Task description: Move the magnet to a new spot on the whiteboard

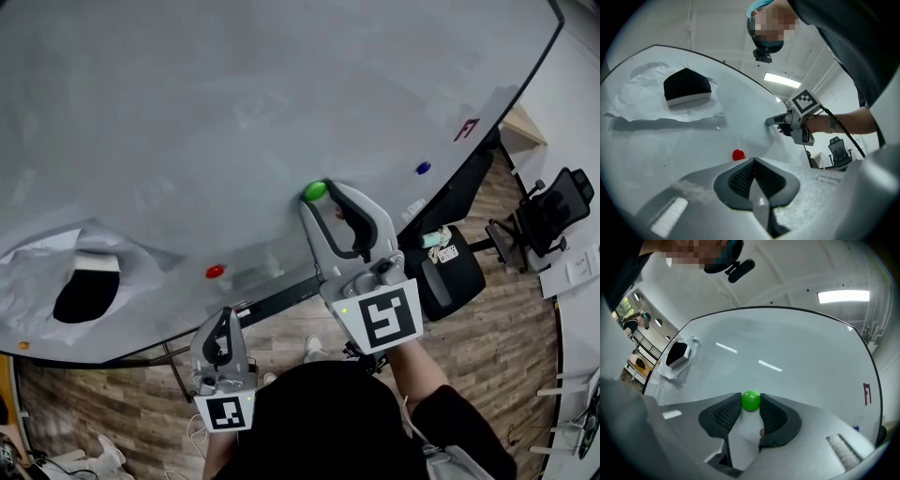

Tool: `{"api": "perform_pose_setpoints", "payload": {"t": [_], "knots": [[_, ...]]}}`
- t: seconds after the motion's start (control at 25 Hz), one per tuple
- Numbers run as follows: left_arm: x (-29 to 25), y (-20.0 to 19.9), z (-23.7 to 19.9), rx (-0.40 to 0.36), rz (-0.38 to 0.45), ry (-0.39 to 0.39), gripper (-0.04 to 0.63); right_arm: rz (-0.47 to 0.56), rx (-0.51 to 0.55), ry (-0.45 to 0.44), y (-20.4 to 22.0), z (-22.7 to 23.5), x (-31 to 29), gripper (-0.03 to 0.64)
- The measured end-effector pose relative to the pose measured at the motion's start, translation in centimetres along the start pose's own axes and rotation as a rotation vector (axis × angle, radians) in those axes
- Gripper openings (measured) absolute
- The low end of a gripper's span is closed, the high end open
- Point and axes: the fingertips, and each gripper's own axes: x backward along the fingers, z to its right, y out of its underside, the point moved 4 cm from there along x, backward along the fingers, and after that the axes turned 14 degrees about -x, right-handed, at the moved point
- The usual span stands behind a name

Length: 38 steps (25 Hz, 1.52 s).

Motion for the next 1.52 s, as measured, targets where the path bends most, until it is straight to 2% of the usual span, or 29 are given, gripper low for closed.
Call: {"api": "perform_pose_setpoints", "payload": {"t": [0.92, 1.08, 1.12, 1.52], "knots": [[0.4, 0.2, -0.4, 0.005, 0.007, 0.008, 0.002, 0.01, -0.008, 0.04, 0.0, -0.2, 0.0, 0.13], [0.6, 0.2, -0.5, 0.002, 0.005, 0.009, 0.002, 0.009, -0.008, 0.037, 0.1, -0.3, -0.1, 0.141], [0.7, 0.2, -0.4, 0.002, 0.005, 0.01, 0.002, 0.006, -0.009, 0.035, 0.1, -0.4, -0.1, 0.161], [1.3, 0.1, -0.4, 0.003, 0.006, 0.024, 0.002, 0.023, -0.064, 0.063, -0.2, -0.3, 1.0, 0.161]]}}
